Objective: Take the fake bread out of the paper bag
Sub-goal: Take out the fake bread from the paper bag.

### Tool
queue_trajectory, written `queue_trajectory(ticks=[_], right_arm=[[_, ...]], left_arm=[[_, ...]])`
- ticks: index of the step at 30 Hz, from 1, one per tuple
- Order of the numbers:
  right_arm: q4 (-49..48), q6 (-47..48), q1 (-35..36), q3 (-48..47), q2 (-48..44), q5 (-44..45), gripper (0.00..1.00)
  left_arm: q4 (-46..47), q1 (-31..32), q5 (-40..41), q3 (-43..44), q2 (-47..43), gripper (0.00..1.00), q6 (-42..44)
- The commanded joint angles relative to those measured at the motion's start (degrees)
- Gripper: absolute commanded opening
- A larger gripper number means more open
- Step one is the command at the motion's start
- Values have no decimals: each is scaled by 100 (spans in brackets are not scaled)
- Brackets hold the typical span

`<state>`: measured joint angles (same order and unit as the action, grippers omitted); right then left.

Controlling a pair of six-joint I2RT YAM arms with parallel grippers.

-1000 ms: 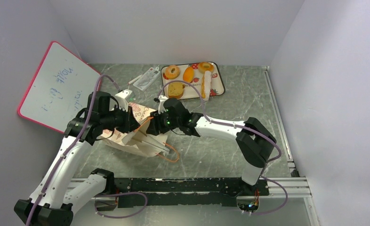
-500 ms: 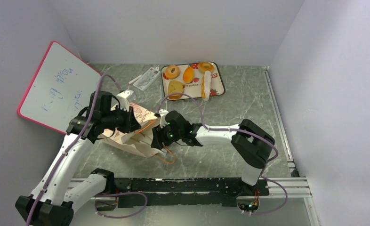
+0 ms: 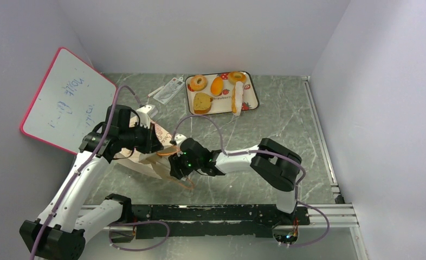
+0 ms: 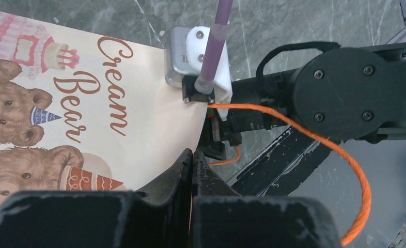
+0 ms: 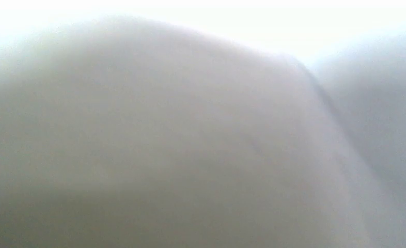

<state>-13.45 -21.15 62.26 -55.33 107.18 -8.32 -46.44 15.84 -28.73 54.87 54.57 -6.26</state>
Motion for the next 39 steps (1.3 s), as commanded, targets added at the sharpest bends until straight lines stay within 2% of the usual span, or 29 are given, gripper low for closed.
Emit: queue_trajectory(ticks=[1,4,8,11,14,25,31,39], right_arm=[[-404,128,266,-164,334,607,57],[-528,89,353,-424,594,687,49],[-536,9,370,-507,688,718,31],[-348,-31,362,-548,619,789,10],[-110,-135,341,-500,374,872,1],[674,-620,172,169,-1239,756,0],[1096,-842,46,202,-1480,285,0],[1073,-1475,-225,589,-1604,-556,11]], left_arm=[[214,-45,-351,-11,16,7,-86],[160,-45,-386,-4,68,7,-41],[80,-45,-391,48,114,7,40],[69,-45,-285,67,86,7,69],[30,-45,-129,116,64,7,69],[136,-46,61,120,-37,7,-92],[214,-45,52,141,-58,7,-191],[231,-45,29,146,-82,7,-235]])
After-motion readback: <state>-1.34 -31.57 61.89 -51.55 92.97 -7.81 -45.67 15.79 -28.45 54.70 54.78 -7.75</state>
